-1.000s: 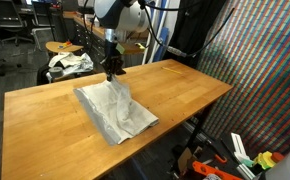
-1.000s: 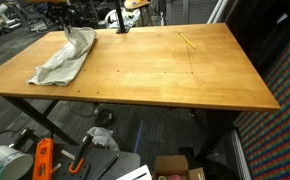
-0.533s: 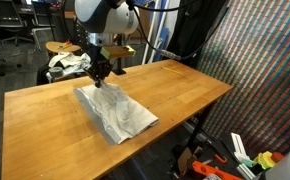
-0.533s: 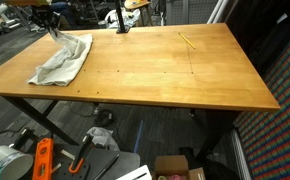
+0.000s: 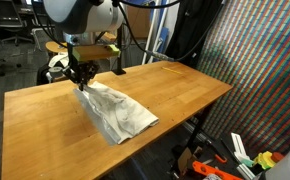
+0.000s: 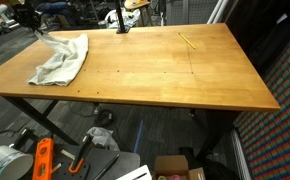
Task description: Fold the white towel in half
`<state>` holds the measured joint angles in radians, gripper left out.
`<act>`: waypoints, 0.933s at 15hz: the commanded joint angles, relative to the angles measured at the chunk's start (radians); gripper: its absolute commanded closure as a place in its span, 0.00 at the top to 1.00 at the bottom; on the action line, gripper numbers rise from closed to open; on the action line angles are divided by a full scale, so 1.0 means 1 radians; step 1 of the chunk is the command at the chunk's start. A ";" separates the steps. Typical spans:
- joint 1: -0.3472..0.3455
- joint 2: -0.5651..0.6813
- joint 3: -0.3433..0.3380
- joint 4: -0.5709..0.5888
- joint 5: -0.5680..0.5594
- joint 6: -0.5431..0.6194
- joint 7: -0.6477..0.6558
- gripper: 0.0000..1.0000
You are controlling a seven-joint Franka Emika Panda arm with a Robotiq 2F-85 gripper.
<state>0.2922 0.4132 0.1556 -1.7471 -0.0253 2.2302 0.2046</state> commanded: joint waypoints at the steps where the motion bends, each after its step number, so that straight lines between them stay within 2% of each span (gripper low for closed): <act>1: 0.045 0.035 -0.006 0.082 -0.009 -0.013 0.134 0.15; 5: 0.065 0.088 -0.007 0.169 0.016 0.004 0.225 0.14; 7: 0.055 0.113 -0.001 0.211 0.040 -0.031 0.216 0.13; 8: 0.062 0.072 -0.007 0.138 0.015 -0.007 0.207 0.13; 14: 0.071 0.106 -0.019 0.177 0.015 0.003 0.232 0.12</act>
<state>0.3457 0.5193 0.1547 -1.5732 -0.0045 2.2244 0.4132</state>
